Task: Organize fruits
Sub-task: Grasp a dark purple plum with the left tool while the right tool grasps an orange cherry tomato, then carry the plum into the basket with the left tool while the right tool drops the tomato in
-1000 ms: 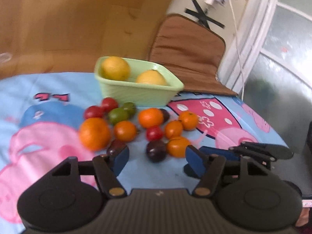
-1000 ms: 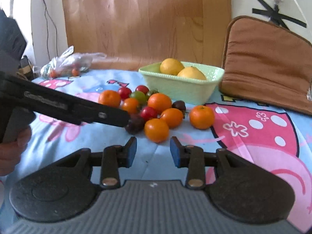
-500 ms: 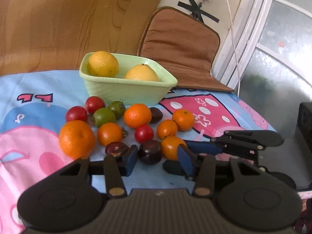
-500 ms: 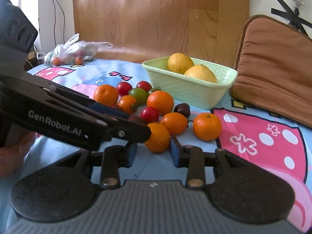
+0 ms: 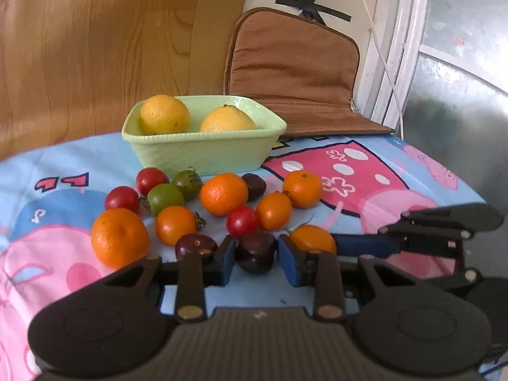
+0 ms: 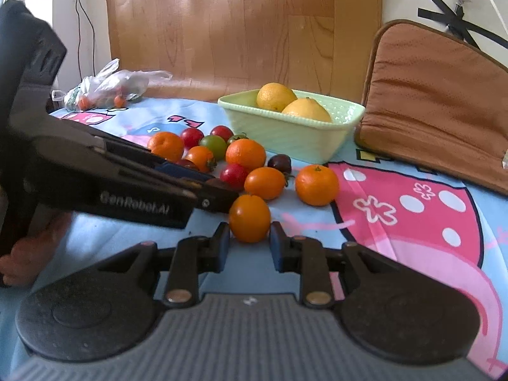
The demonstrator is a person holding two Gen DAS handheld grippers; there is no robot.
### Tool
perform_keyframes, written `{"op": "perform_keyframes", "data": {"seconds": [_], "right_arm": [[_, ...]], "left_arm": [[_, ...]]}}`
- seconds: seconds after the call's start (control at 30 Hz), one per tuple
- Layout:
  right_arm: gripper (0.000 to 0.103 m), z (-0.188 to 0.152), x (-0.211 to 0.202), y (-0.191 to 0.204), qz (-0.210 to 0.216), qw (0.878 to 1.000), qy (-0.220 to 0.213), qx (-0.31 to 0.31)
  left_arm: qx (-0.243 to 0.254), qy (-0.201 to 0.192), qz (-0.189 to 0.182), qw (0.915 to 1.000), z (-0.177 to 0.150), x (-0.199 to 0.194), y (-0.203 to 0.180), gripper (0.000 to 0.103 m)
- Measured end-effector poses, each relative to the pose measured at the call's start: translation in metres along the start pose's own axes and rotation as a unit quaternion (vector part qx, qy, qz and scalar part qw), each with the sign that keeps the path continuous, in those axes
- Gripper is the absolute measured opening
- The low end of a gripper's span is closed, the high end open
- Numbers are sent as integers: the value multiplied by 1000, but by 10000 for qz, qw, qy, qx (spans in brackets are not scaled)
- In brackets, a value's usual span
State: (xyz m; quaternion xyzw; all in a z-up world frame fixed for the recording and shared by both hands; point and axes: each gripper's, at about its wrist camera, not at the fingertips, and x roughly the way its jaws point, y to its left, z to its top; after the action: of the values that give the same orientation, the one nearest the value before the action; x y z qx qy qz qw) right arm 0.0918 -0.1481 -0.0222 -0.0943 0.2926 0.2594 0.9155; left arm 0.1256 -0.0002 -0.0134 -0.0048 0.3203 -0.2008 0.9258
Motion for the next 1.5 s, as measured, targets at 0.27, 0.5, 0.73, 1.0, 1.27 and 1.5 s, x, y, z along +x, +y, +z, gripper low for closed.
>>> {"op": "perform_keyframes", "data": {"seconds": [0.27,0.5,0.73,1.0,1.27,1.5], "right_arm": [[30,-14,-22,13,184,9998,-61,87],[30,-35,-50,40,93,9997,-149,-181],[30,-46,-60,49,-64,9996,-243,-93],[31,-51,-62,52,-213,9991,-368,46],[38,-53,-64,51,-304,9986,-407,134],[49,-51,-67,53,-375,9987,-344,-9]], "left_arm": [[6,55,80,10000,-29,-36,-5,29],[138,-169,339,9992,-51,-59,-16,29],[281,-189,507,9981,-55,-59,-23,30],[373,-195,558,9976,-57,-59,-24,30],[363,-192,552,9976,-57,-59,-25,30],[275,-162,457,9984,-58,-63,-21,42]]}}
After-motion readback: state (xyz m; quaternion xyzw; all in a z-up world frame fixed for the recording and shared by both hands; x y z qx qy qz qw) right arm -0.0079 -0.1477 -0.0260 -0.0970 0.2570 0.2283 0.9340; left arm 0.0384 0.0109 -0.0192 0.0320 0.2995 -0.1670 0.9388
